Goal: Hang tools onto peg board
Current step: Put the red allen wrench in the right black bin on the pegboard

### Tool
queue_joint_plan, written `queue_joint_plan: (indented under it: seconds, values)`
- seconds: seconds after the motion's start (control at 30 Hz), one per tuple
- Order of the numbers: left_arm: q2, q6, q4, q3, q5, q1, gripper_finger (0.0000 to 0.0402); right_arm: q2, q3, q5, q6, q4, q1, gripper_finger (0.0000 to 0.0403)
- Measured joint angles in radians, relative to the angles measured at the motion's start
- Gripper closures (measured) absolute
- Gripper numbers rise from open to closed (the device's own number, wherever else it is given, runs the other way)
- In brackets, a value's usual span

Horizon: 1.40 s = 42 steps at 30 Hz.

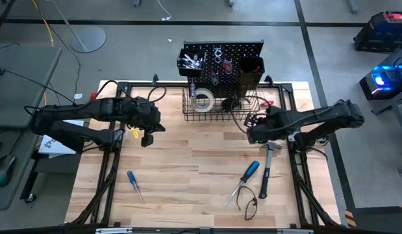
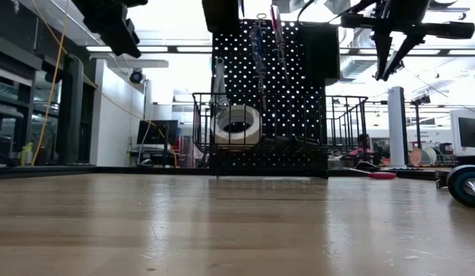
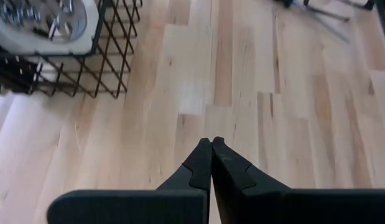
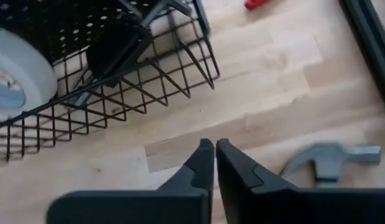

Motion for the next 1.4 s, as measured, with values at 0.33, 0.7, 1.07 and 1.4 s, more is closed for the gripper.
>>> queue_joint_plan:
  seconds: [0.33, 0.7, 1.07, 1.4]
  values:
    - [0.0, 0.018, 0.008, 0.0, -0.066, 0.0, 0.0401, -0.077, 0.001, 0.086, 0.058, -0.114, -0.02, 0.0402]
    - [0.0, 0.057, 0.031, 0.0, -0.163, 0.0, 0.0401, -0.076, 0.001, 0.306, 0.108, 0.017, -0.204, 0.0402]
    - [0.0, 0.034, 0.02, 0.0, -0.163, 0.0, 0.0402, -0.113, 0.002, 0.567, 0.128, 0.266, -0.52, 0.0403]
    - [0.0, 0.032, 0.021, 0.0, -0.201, 0.0, 0.0402, -0.197, 0.002, 0.606, -0.192, 0.583, -0.804, 0.0403]
